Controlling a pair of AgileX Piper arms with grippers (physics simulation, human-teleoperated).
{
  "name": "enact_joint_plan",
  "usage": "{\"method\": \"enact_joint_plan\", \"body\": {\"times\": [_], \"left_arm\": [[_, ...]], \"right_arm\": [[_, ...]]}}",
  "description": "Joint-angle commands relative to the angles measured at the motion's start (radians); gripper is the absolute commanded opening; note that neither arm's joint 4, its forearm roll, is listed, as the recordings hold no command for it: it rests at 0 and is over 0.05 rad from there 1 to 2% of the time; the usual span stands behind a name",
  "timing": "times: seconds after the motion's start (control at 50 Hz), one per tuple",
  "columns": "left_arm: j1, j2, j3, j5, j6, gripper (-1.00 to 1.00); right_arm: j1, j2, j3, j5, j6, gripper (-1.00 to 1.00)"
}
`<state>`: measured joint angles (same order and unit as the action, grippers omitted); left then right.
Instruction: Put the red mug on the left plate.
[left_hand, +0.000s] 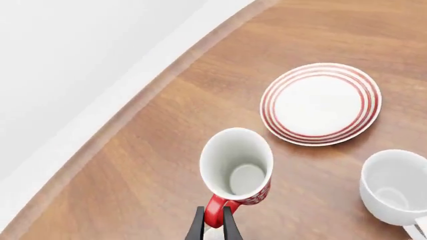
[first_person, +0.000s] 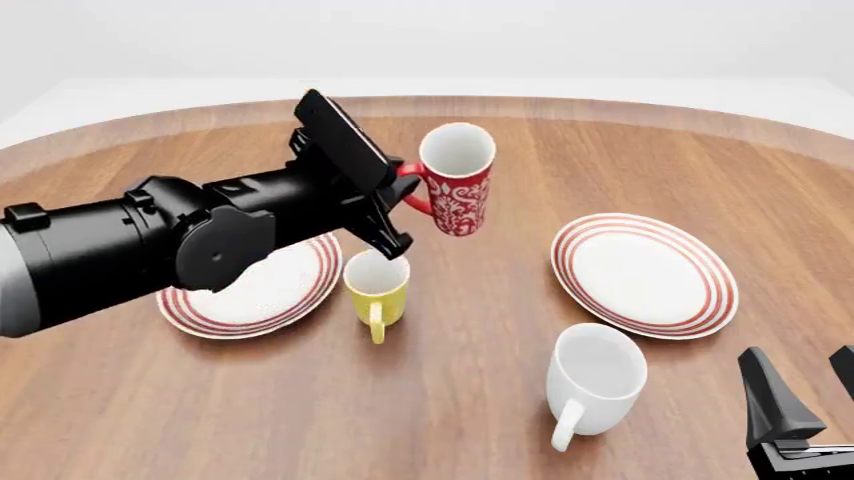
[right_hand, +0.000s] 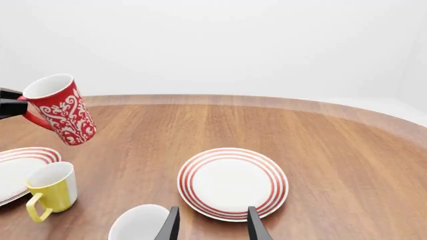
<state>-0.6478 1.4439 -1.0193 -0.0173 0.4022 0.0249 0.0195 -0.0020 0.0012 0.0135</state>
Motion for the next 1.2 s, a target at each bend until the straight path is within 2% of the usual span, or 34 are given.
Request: {"method": "enact_joint_plan", "body": {"times": [0.02,0.14,0.34,0.74,0.88,1.2], "left_arm": [[0.072,-0.007,-0.040,0.026,0.019,-1.00],[0.069,-0.047,-0.048,0.050,0.004,-1.00],[0.130,-0.055,-0.059,0.067,0.020,-1.00],[0.228,-0.136,0.001,0.078,0.025,-1.00],[0.274,-0.157,0.058,0.046,0.046,-1.00],[0.361,-0.183,0.128,0.001,0.003,-1.00]], "right_arm": [[0.000,0.000,0.000,0.000,0.000,1.00],[0.000,-0.001,0.000,0.000,0.000,1.00],[0.000,0.000,0.000,0.000,0.000,1.00],[0.000,0.000,0.000,0.000,0.000,1.00],[0.000,0.000,0.000,0.000,0.000,1.00],[0.000,0.000,0.000,0.000,0.000,1.00]]}}
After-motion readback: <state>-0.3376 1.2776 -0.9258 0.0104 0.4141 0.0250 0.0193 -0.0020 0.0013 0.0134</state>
